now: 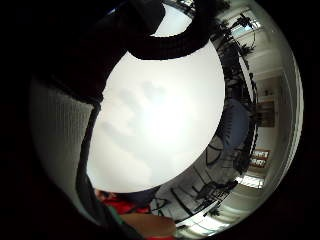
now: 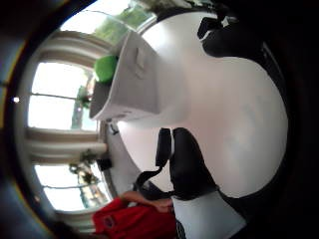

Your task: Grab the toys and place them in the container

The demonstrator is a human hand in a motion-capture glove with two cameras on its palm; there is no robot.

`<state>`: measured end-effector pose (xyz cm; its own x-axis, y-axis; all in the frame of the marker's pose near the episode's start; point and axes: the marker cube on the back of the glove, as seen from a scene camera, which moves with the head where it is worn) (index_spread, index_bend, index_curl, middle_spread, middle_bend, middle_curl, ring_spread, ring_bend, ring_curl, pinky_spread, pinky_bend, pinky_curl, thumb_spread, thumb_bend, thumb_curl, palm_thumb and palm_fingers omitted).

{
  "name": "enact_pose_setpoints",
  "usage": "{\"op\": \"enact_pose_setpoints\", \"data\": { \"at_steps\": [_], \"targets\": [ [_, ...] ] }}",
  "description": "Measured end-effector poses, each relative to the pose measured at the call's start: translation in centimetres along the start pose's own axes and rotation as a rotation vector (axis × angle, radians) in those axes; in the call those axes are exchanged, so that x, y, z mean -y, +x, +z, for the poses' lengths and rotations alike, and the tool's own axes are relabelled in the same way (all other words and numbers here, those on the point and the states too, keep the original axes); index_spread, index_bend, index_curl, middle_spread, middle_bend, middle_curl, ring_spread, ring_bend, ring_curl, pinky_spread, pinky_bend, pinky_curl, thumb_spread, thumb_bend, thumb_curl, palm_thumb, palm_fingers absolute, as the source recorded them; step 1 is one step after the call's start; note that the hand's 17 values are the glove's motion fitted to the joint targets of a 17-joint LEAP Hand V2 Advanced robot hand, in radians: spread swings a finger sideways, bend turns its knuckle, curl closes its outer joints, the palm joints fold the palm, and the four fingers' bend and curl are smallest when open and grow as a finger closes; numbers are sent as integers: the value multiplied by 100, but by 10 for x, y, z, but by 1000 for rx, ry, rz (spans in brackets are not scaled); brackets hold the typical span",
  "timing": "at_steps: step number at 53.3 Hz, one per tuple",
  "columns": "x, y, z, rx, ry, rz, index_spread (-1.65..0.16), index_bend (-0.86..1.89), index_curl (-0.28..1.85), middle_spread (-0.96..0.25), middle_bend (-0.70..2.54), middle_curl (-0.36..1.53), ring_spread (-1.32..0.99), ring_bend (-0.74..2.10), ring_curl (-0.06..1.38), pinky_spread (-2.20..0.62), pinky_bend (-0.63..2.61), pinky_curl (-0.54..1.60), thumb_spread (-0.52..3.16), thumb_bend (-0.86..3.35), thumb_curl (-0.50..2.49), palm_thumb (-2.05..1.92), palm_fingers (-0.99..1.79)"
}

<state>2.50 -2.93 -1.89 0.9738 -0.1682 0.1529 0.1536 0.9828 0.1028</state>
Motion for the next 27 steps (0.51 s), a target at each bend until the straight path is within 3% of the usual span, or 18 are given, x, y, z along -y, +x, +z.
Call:
{"op": "enact_pose_setpoints", "data": {
  "at_steps": [27],
  "targets": [
    [0, 2, -9, 5, 12, 3, -44, 43, 48, -15, 18, 30, -13, 21, 34, 7, 59, 34, 127, -1, 35, 7, 16]
  ]
}}
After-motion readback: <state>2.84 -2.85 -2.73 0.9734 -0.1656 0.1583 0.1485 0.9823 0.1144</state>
